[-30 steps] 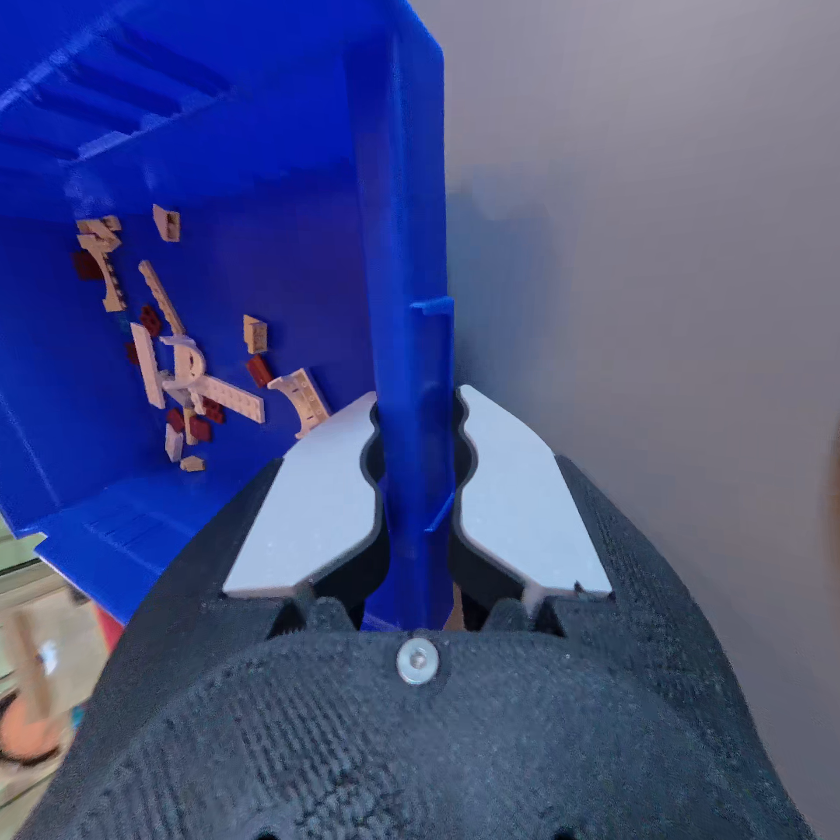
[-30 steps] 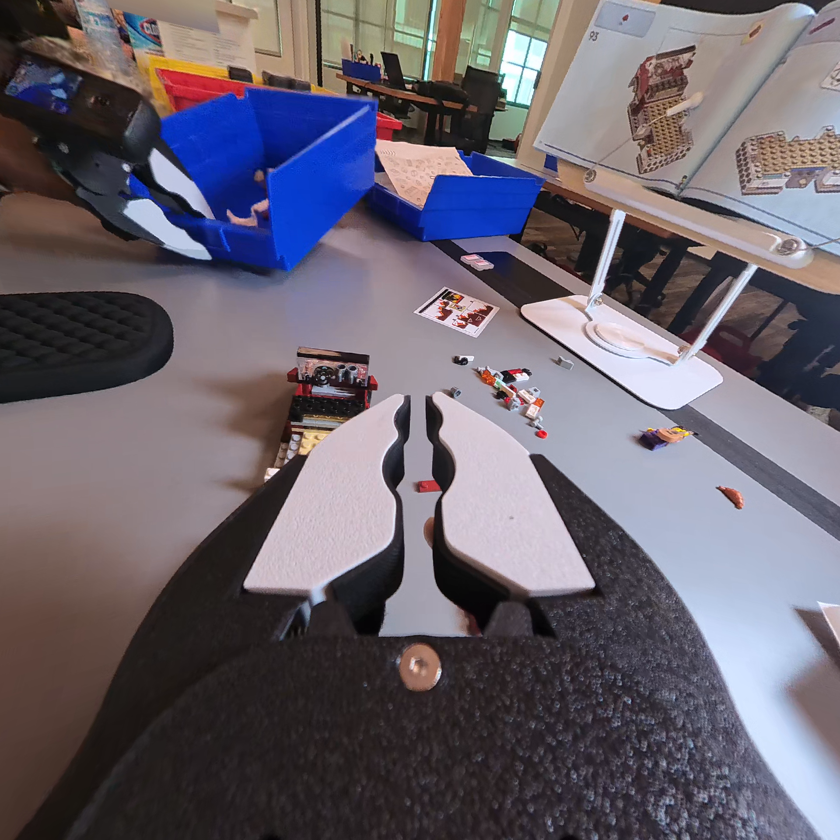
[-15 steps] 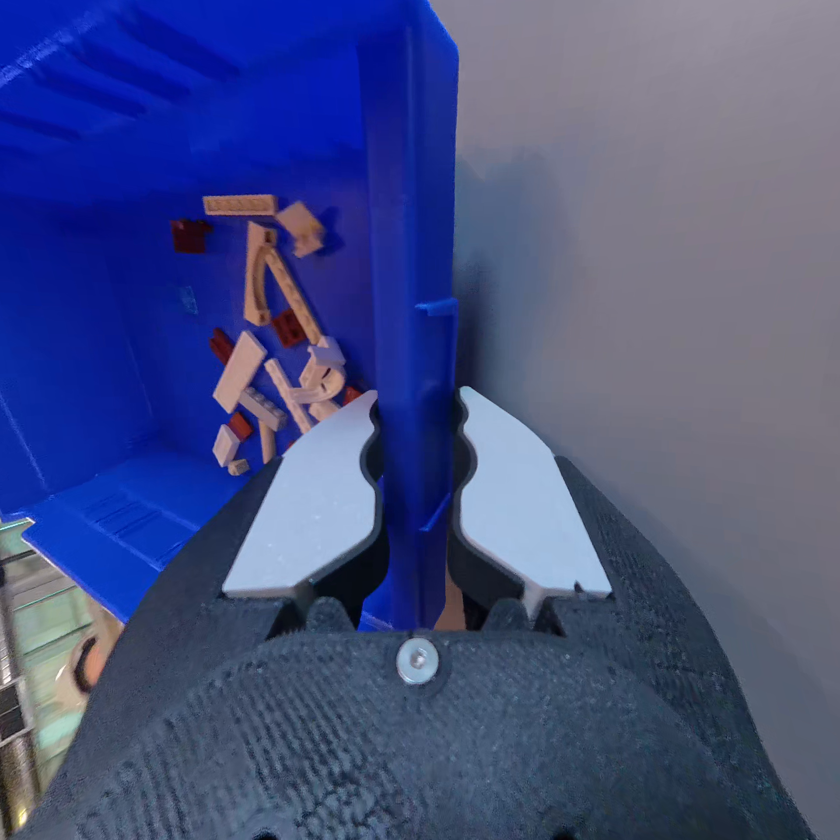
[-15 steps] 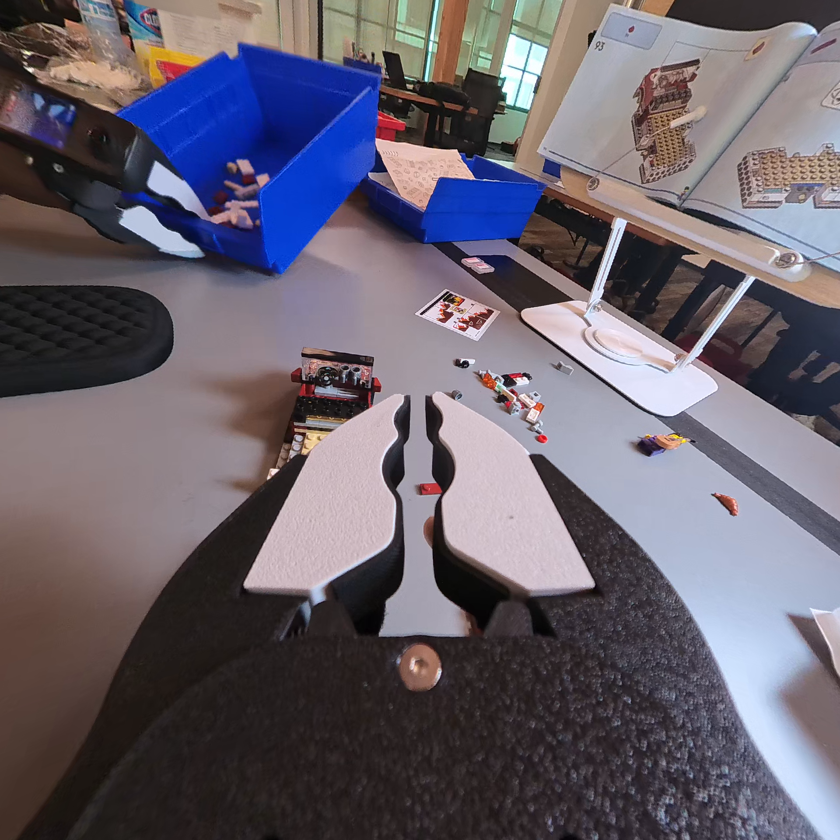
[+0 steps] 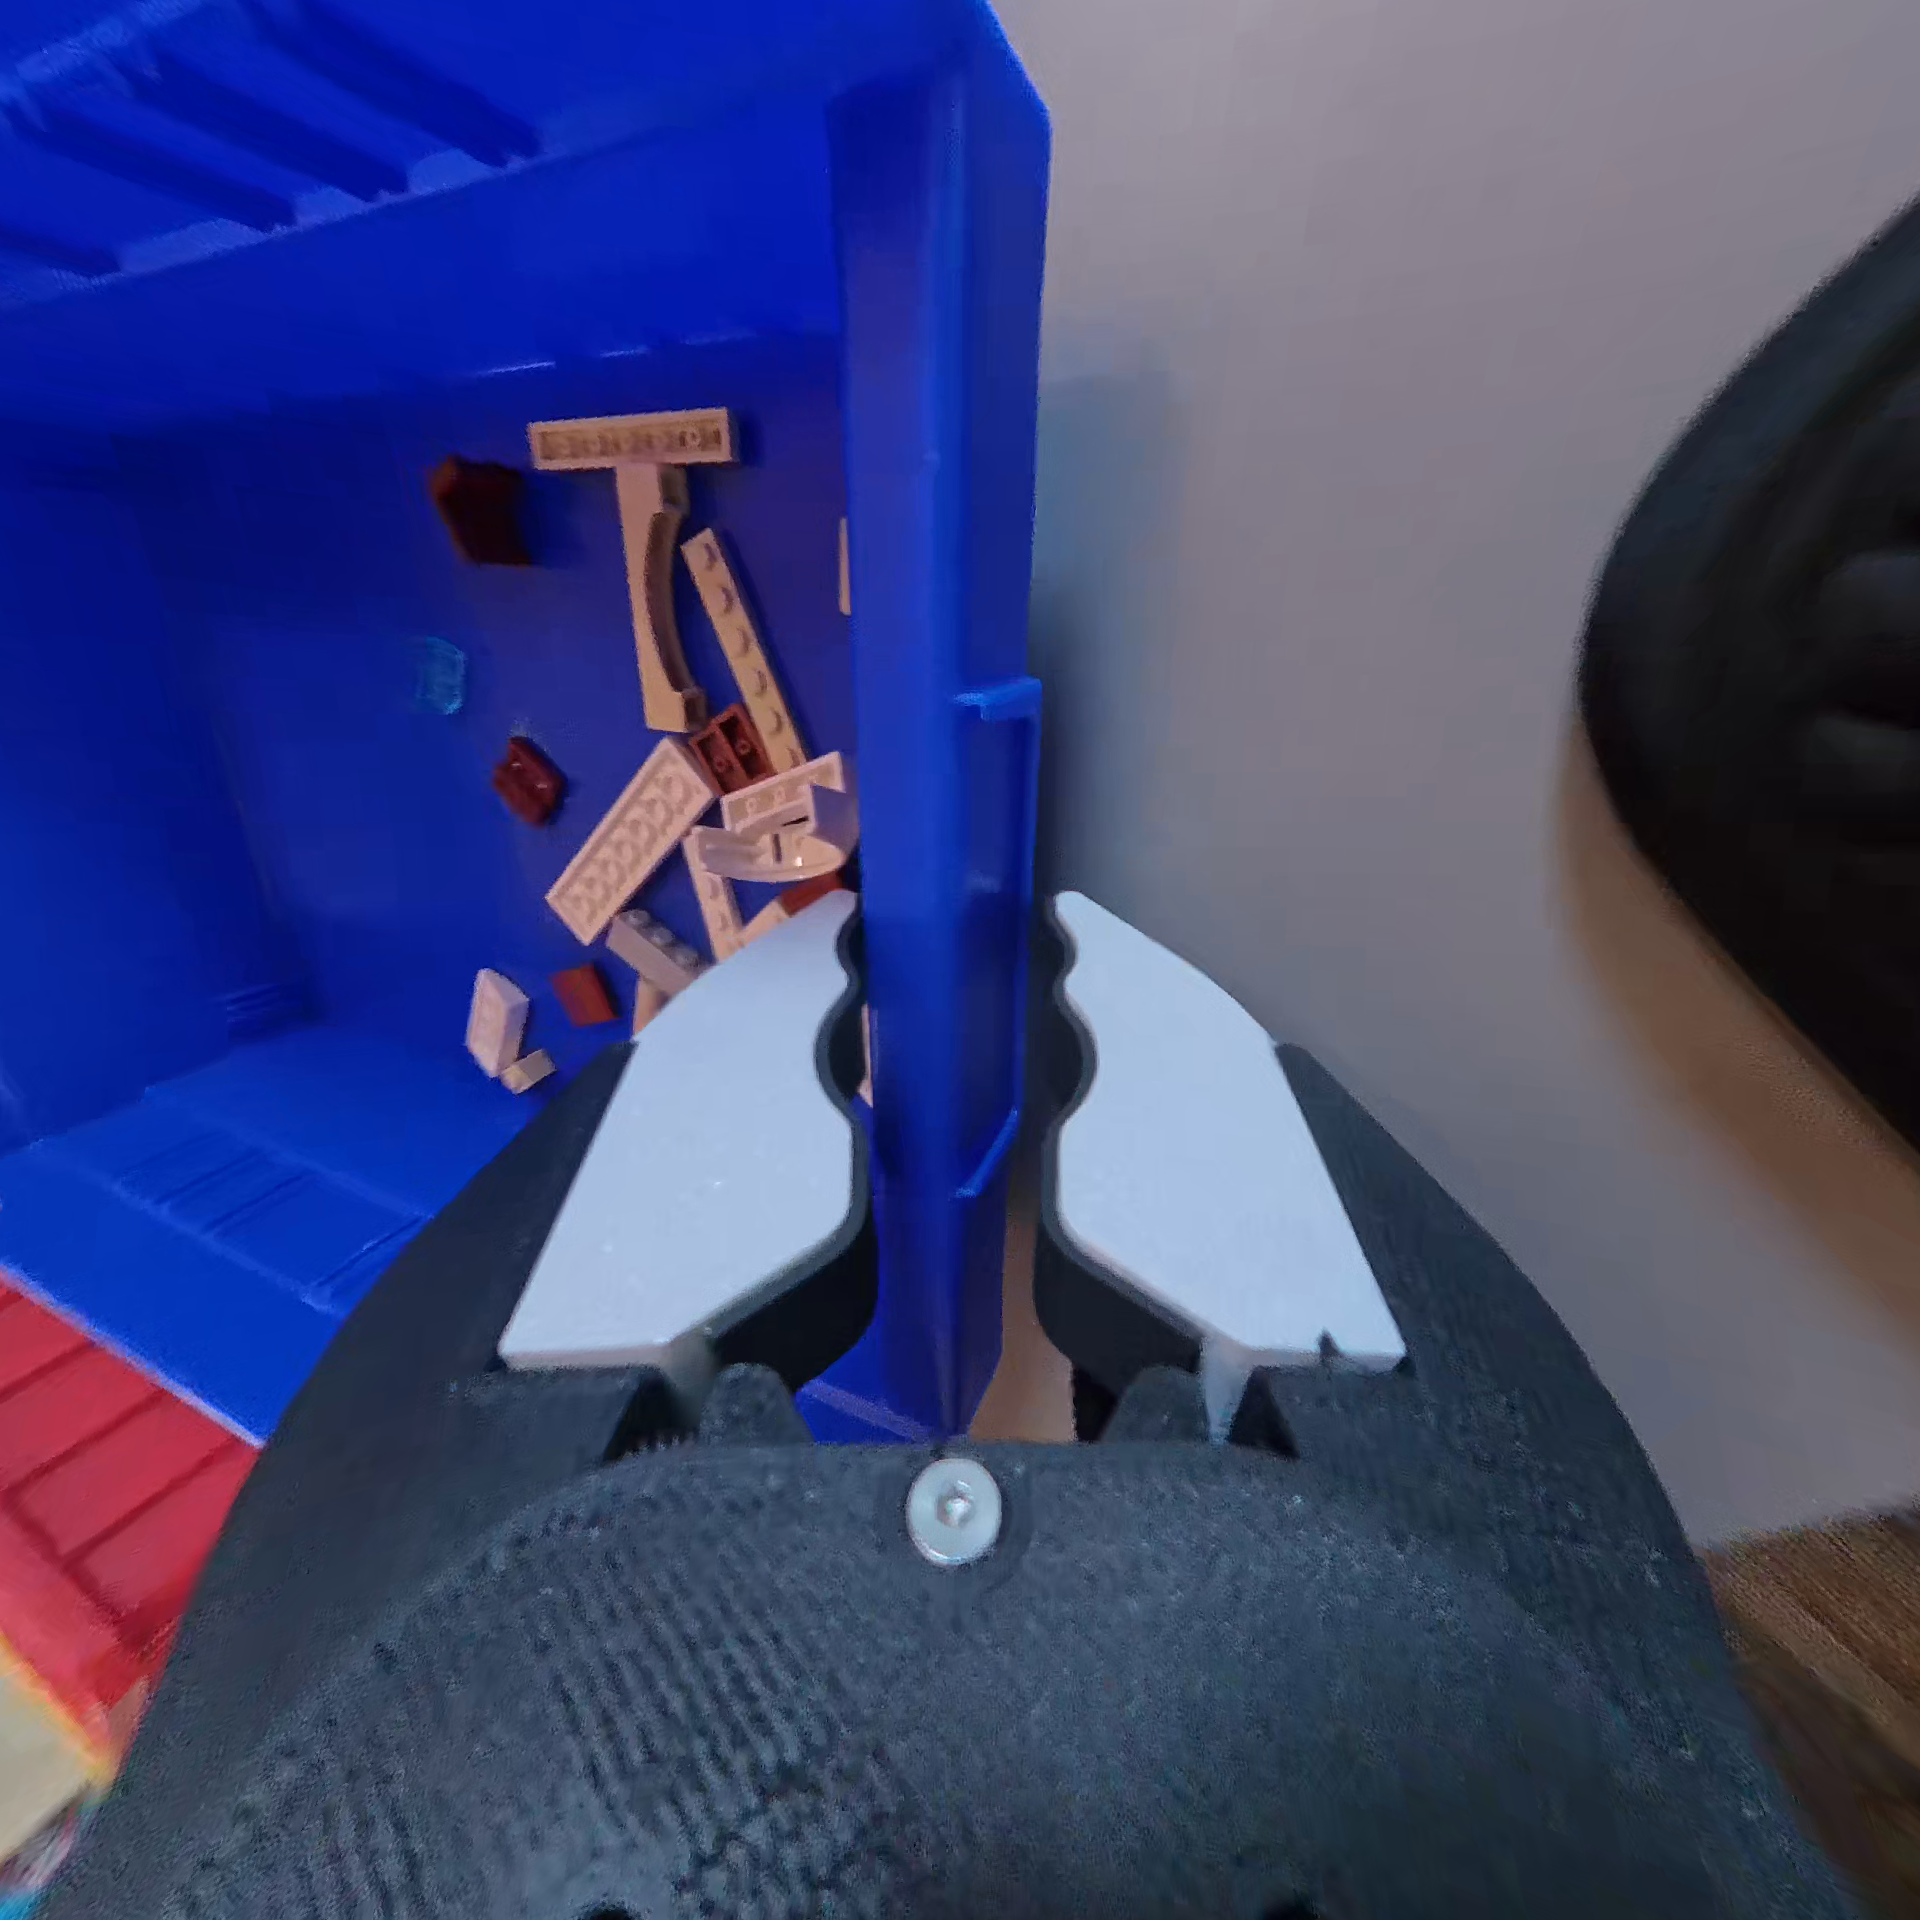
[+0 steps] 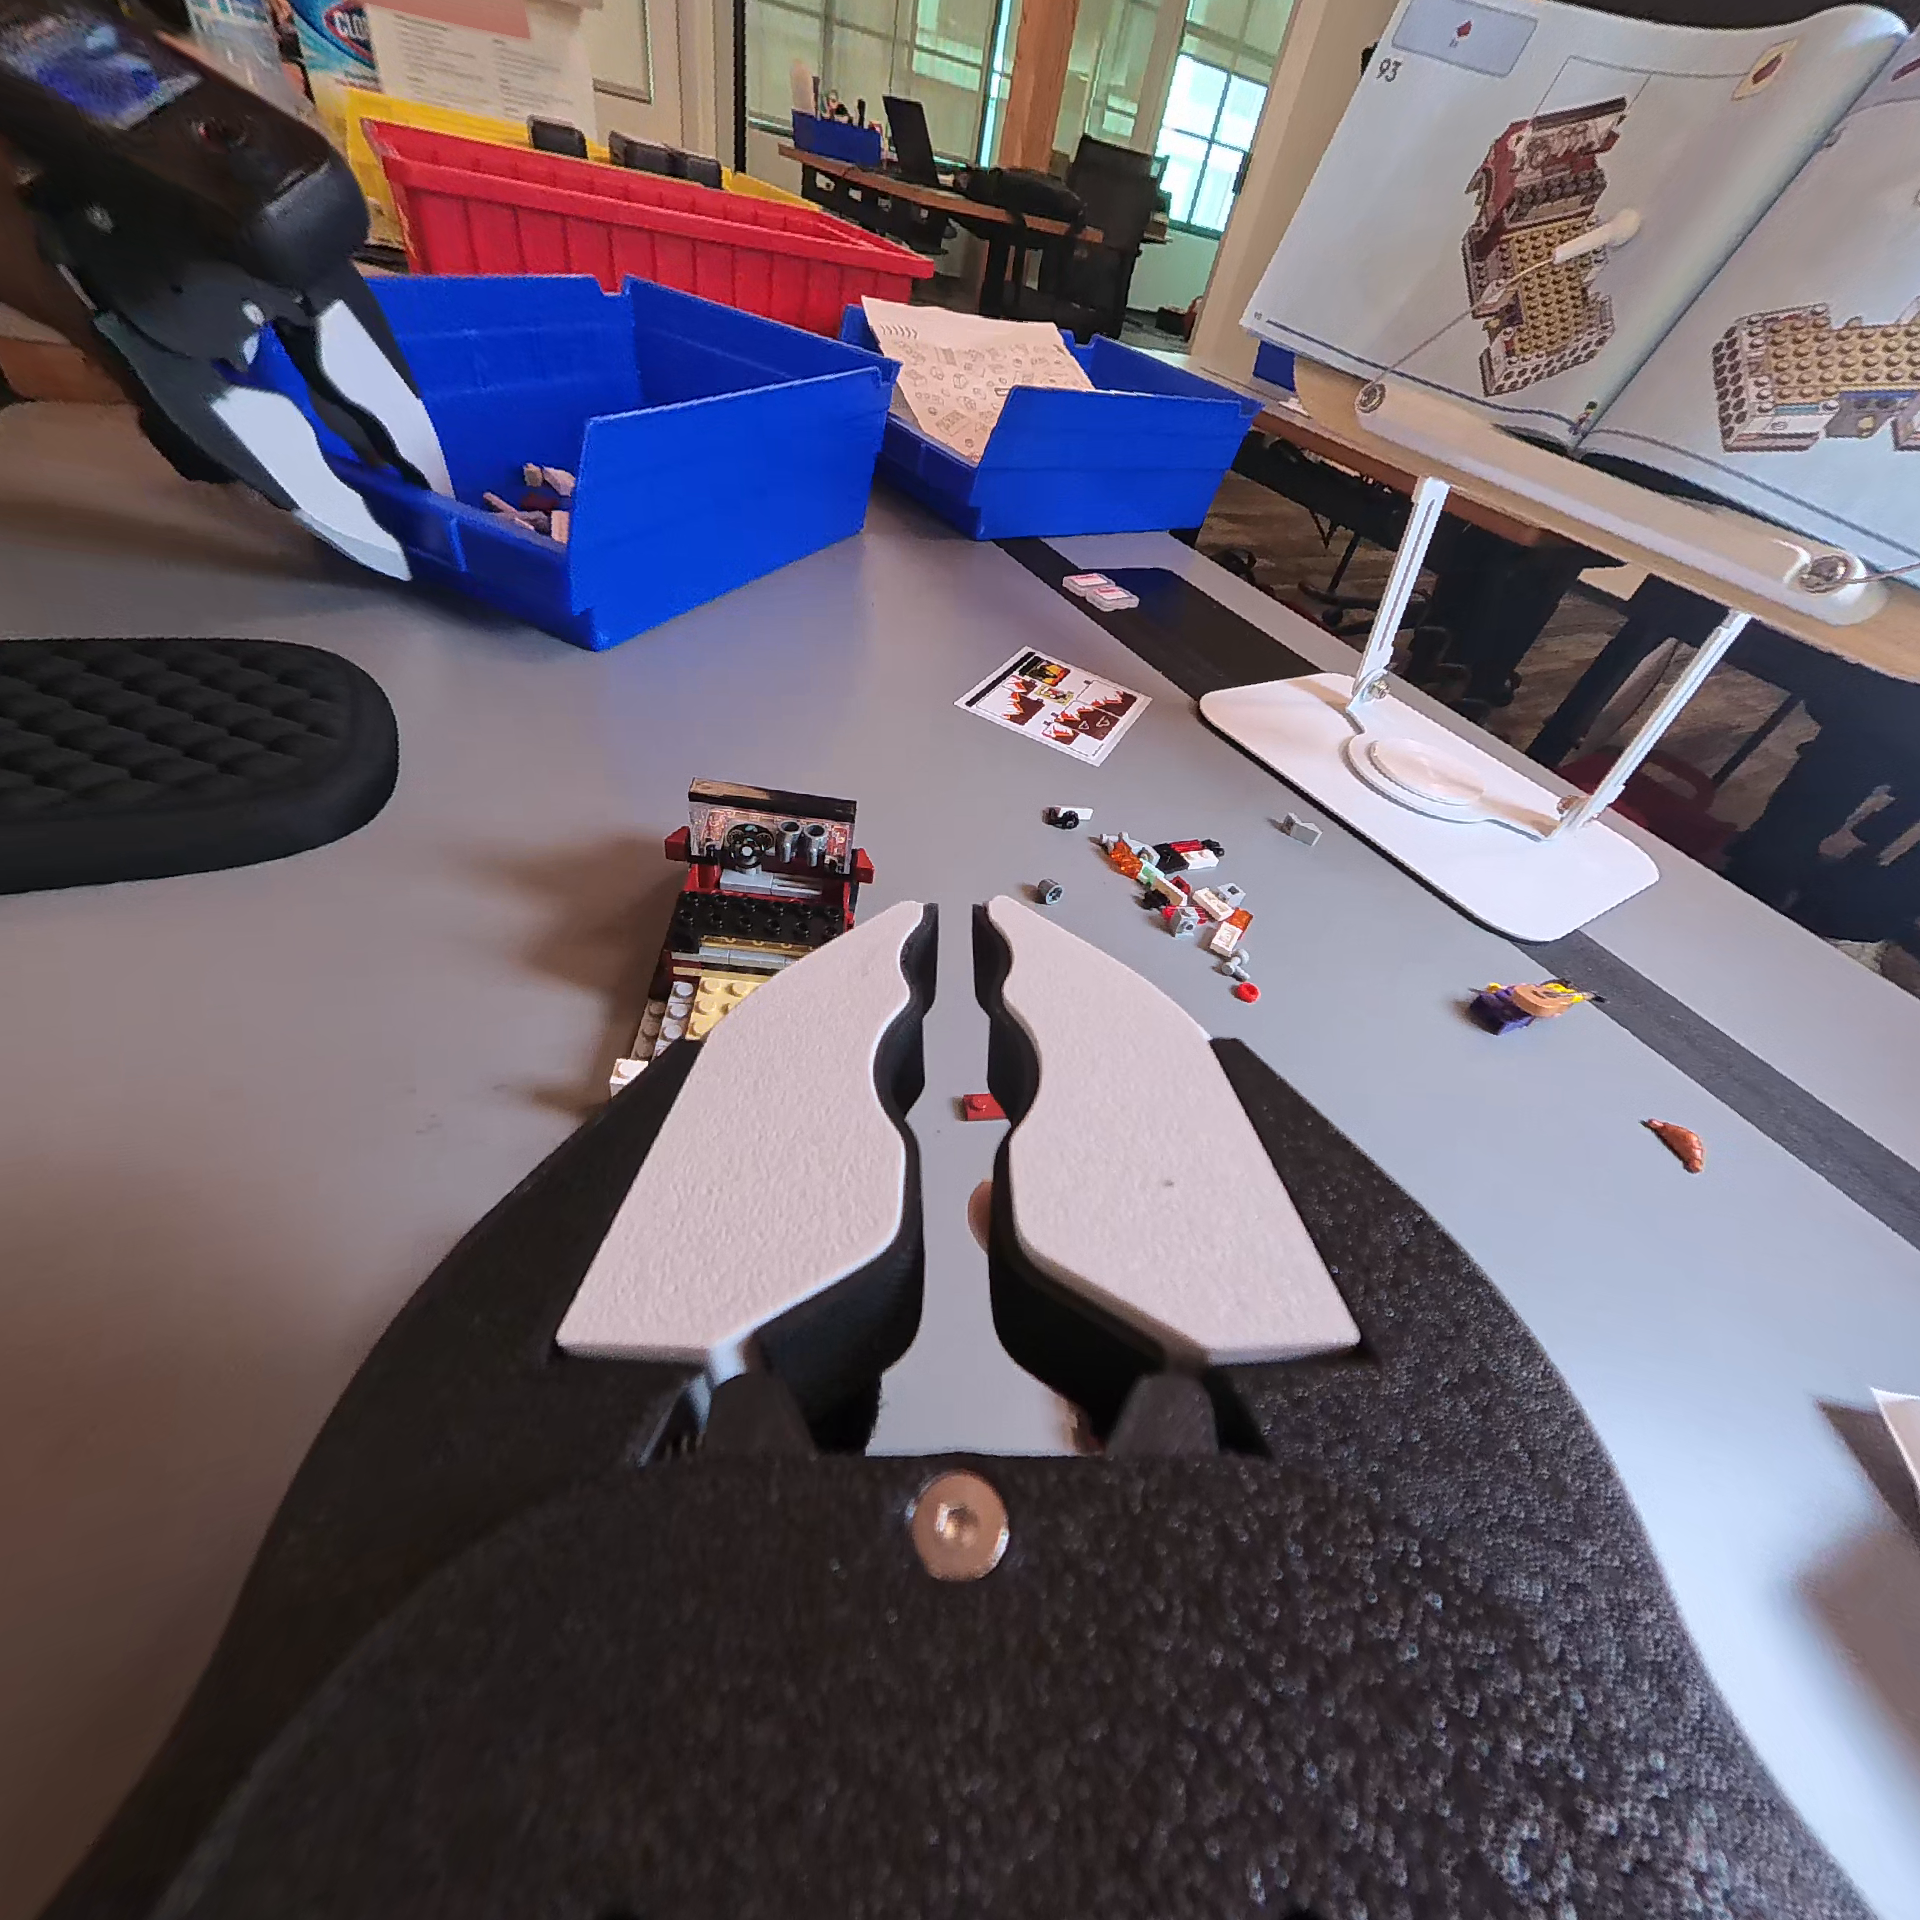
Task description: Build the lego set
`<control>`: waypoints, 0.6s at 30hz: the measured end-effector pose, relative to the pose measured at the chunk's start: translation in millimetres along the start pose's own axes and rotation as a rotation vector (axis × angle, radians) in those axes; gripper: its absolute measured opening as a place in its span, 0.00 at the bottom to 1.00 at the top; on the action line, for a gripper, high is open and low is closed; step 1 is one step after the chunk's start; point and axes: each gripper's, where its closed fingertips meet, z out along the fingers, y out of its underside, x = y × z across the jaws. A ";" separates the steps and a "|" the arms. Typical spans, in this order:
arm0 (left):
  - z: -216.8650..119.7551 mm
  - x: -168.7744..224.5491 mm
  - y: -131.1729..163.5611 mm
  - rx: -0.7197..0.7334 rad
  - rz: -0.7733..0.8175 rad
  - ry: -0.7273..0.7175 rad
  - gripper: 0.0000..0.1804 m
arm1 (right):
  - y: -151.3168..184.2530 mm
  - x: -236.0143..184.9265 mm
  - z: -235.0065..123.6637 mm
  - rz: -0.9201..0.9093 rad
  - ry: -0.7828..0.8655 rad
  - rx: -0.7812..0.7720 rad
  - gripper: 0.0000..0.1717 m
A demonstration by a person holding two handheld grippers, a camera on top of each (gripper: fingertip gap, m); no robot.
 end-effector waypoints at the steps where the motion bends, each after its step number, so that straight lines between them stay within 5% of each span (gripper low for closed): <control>1: -8.2 1.4 -5.7 0.040 -0.014 0.056 0.22 | -0.2 0.3 -0.3 0.000 0.001 0.001 0.04; 5: -46.4 -31.5 -53.5 0.314 -0.140 0.113 0.19 | -0.7 0.5 -0.6 0.008 -0.003 0.004 0.04; 12: 38.0 -94.2 -54.6 0.120 -0.286 0.046 0.13 | -1.1 1.6 -2.9 0.004 0.000 0.007 0.04; 18: 60.3 -98.1 -57.9 0.087 -0.300 0.058 0.07 | -2.6 5.1 -5.4 0.011 0.006 0.017 0.04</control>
